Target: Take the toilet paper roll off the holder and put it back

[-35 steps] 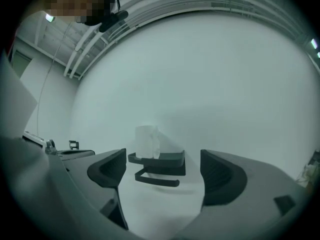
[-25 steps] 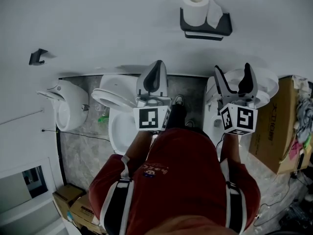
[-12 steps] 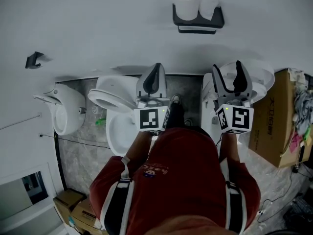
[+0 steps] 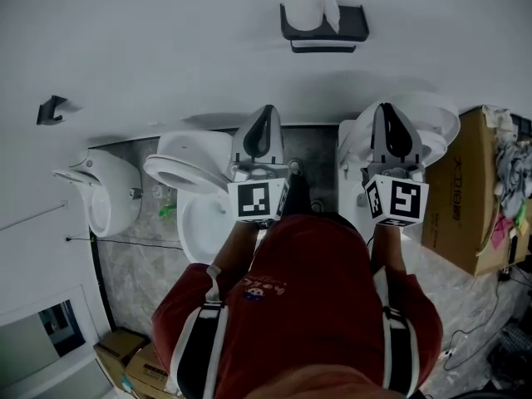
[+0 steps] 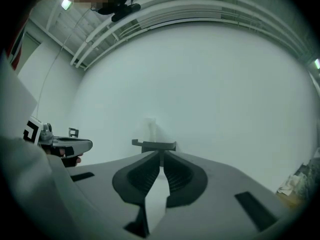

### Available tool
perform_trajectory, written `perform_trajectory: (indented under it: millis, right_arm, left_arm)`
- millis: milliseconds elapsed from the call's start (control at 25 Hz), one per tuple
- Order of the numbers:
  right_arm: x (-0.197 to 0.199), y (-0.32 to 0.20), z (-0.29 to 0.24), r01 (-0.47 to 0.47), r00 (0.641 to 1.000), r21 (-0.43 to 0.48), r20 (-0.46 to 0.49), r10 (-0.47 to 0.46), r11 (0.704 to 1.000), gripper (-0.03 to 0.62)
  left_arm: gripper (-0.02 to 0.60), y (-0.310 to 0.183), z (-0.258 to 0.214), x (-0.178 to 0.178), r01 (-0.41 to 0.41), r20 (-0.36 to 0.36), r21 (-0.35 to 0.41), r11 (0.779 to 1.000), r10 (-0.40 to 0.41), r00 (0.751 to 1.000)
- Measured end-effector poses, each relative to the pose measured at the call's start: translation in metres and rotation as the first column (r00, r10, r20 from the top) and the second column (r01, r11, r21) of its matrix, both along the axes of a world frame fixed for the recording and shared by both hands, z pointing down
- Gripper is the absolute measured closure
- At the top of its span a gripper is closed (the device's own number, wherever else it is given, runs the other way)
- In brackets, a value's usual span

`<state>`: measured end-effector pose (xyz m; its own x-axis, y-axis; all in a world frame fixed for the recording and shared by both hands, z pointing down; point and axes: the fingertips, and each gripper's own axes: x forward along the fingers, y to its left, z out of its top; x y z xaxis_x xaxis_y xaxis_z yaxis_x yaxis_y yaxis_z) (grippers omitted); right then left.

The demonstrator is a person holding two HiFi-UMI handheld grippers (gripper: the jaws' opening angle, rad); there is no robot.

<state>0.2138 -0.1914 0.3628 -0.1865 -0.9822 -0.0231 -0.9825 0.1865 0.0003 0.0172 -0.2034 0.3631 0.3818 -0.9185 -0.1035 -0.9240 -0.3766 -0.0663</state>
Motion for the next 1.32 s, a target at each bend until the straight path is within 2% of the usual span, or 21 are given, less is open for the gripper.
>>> perform_trajectory:
  millis: [400,680,1320]
  right_arm:
    - [0.006,0.008,-0.017,0.02,0.997,0.067,0.068,-0.024,0.998,0.569]
    - [0.015,0.009,-0.015,-0.007,0.998,0.053,0.069,0.003,0.999,0.569]
    - [0.008,0.011,-0.017,0.015,0.998,0.055,0.057,-0.018,0.998,0.569]
  left_arm:
    - [0.568,0.002,-0.006,0.007,-0.01,0.009,0.02,1.0,0.01,1.0]
    - [0.566,0.003,-0.005,0.014,-0.019,0.006,0.015,1.0,0.019,1.0]
    - [0.568,0.008,-0.01,0.011,-0.017,0.003,0.02,1.0,0.017,1.0]
